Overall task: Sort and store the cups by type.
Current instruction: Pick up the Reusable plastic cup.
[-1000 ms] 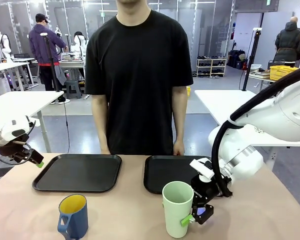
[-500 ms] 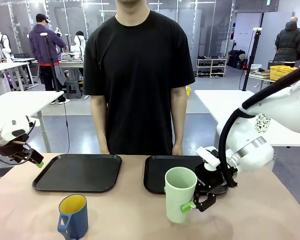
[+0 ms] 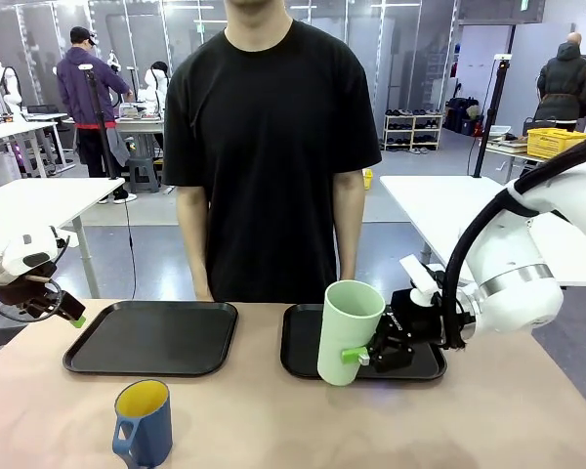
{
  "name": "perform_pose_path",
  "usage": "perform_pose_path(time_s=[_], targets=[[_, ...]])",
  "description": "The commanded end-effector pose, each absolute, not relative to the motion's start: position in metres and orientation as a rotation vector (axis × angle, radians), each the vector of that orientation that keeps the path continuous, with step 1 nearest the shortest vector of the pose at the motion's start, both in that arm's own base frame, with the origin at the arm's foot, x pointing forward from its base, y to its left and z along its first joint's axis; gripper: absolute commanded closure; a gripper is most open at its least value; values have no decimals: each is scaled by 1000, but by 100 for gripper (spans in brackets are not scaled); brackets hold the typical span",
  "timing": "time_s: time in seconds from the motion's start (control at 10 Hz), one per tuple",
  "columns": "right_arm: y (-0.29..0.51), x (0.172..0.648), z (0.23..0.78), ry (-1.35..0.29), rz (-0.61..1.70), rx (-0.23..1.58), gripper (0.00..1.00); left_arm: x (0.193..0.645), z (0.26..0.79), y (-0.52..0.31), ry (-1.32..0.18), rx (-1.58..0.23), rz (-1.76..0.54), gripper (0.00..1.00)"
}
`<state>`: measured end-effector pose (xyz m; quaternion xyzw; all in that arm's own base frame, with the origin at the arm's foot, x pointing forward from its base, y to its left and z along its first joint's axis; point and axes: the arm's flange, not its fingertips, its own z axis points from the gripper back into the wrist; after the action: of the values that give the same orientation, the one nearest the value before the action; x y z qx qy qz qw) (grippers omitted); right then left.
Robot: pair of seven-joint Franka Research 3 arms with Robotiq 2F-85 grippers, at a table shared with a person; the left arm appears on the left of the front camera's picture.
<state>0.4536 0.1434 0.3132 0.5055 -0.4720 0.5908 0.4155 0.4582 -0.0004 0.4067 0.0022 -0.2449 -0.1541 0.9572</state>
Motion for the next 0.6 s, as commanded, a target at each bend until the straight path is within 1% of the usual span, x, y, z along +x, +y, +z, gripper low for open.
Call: perform_pose_path(time_s=[0.0, 0.1, 0.2, 0.3, 0.5], targets=[[145, 441, 306, -1221, 1478, 1207, 35, 457, 409, 2, -502, 4, -317, 0], [144, 441, 307, -1215, 1475, 1202, 35, 457, 409, 2, -502, 4, -317, 0], [144, 444, 305, -1170, 1511, 1151, 35, 457, 409, 2, -502, 4, -317, 0], [141, 452, 314, -1192, 1470, 1239, 35, 457, 409, 2, -502, 4, -317, 0], [141, 452, 314, -1192, 1470, 1239, 35, 457, 409, 2, -502, 4, -317, 0]])
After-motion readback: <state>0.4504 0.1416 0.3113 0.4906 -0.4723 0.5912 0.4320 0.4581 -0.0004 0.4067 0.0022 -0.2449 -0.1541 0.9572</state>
